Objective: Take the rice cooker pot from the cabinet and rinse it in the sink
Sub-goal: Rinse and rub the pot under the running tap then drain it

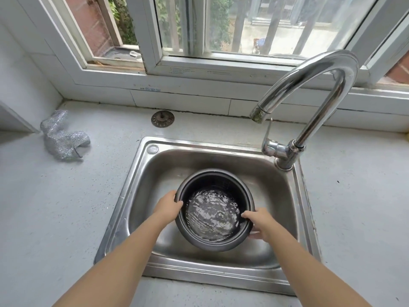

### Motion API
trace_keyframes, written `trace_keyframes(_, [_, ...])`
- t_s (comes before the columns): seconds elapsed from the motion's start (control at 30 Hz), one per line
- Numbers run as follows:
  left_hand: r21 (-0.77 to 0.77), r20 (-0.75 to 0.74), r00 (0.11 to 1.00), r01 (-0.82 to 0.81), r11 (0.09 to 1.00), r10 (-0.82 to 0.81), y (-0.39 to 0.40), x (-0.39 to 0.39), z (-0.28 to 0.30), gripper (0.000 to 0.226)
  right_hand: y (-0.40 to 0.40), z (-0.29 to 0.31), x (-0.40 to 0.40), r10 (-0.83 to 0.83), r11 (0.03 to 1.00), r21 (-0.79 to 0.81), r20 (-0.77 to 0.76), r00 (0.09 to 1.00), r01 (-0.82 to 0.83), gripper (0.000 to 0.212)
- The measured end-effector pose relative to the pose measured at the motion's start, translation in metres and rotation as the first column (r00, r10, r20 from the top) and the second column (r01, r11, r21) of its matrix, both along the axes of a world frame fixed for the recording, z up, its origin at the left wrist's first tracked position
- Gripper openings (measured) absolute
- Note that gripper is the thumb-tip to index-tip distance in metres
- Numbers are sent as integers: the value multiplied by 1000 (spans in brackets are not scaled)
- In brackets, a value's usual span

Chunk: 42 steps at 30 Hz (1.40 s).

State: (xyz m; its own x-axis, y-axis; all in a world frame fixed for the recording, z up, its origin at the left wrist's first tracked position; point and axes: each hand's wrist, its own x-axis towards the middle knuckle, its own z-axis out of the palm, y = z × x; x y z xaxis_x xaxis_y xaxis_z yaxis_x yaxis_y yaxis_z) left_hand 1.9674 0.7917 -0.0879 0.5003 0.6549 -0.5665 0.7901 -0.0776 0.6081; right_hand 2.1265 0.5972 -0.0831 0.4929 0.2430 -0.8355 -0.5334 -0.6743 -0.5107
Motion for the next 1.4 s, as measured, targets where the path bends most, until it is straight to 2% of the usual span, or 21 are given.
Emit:
trace_keyframes(0.1, [-48,37,998,-51,998,52,0,-2,2,20,-1,-3,-1,-57,998,13,-76,995,58,12])
trace_keyframes(0.3, [-99,72,981,-175,980,182,-1,-6,3,21,5,3,-3,-25,998,64,-11,1000,26,16])
trace_keyframes(0.5, [-127,40,986,-155,980,161,-4,-15,11,10,8,18,-7,-3,987,162,135,991,-19,18])
trace_keyframes(0.63, [-143,47,991,-120,983,127,-6,-21,16,21,8,30,-8,33,969,227,289,957,-102,31])
trace_keyframes(0.77, [-164,96,985,-123,979,140,-6,-25,20,24,7,39,-8,45,952,268,349,936,-146,32])
trace_keyframes(0.93, [-113,131,985,-98,989,113,-8,-29,24,14,0,43,-8,51,944,283,384,922,-170,41])
trace_keyframes(1.23, [-2,192,977,-96,995,94,-14,-35,26,15,-11,39,-13,154,946,187,460,874,-265,57])
trace_keyframes(1.4, [58,198,977,-92,994,79,-18,-39,28,14,-14,35,-14,173,944,172,470,866,-282,52])
